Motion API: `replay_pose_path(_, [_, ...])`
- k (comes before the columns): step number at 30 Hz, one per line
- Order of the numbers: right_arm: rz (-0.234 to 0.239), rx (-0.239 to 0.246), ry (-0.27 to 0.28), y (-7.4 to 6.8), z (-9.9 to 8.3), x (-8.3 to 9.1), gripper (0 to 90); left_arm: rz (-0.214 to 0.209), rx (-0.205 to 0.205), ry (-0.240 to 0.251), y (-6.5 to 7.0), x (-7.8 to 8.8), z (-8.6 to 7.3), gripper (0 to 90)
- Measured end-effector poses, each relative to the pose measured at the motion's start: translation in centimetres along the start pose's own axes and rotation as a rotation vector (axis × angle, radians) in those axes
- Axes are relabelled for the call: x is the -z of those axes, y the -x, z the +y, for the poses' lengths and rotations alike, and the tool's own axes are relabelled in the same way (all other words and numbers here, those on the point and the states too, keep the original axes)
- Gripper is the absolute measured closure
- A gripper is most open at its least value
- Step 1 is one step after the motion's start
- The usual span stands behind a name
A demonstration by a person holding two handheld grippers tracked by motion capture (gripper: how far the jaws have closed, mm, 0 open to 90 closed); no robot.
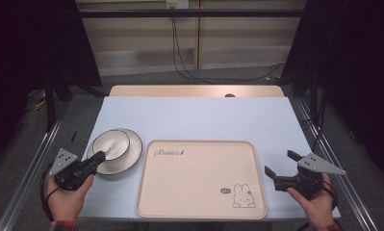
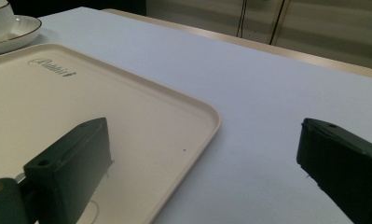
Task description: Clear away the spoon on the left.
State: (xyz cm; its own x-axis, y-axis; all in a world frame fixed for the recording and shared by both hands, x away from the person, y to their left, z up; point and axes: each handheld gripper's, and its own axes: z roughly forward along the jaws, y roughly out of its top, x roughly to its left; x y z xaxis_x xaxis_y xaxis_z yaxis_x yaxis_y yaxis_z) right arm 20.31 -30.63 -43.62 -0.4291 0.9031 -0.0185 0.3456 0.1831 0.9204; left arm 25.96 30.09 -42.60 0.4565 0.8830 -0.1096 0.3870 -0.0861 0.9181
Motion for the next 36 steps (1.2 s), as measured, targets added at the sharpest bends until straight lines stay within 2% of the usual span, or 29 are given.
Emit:
replay_pose_path(3, [0.002,-0.001,-0.003,0.0,0.0,0.0,2.6,0.004,0.011,0.002,-0.1,-0.1,0.4,84.9])
replay_pose_path(6, [0.005,0.004,0.002,-0.1,0.0,0.0,2.5,-0.012,0.012,0.002,-0.3,-0.4,0.9,84.9])
replay_pose_path(10, [0.003,-0.002,-0.002,0.0,0.0,0.0,2.6,-0.009,0.037,0.028,-0.6,-1.4,2.2,84.9])
replay_pose_path(16, [0.005,-0.001,0.002,0.0,0.0,0.0,2.6,0.002,0.011,0.036,-0.7,-2.6,3.6,84.6])
replay_pose_path(17, [0.007,-0.001,0.001,0.0,0.0,0.0,2.6,0.012,0.015,0.047,-0.8,-3.2,3.9,84.5])
replay_pose_path(20, [0.006,0.000,0.003,0.1,-0.1,0.1,2.6,0.006,0.023,0.054,-0.9,-3.8,4.3,84.3])
replay_pose_path(23, [0.004,-0.002,0.002,0.1,-0.1,0.1,2.6,0.014,0.037,0.072,-1.2,-4.6,4.4,84.3])
replay_pose_path(29, [0.008,-0.007,0.002,0.1,-0.1,0.1,2.6,0.031,0.031,0.090,-1.5,-5.9,4.0,84.5])
replay_pose_path(34, [0.007,-0.006,0.001,0.1,-0.2,0.1,2.6,0.039,0.039,0.112,-1.6,-6.5,3.8,84.7])
replay_pose_path(36, [0.009,-0.008,-0.001,0.2,-0.2,0.1,2.5,0.055,0.038,0.112,-1.6,-6.7,3.8,84.8])
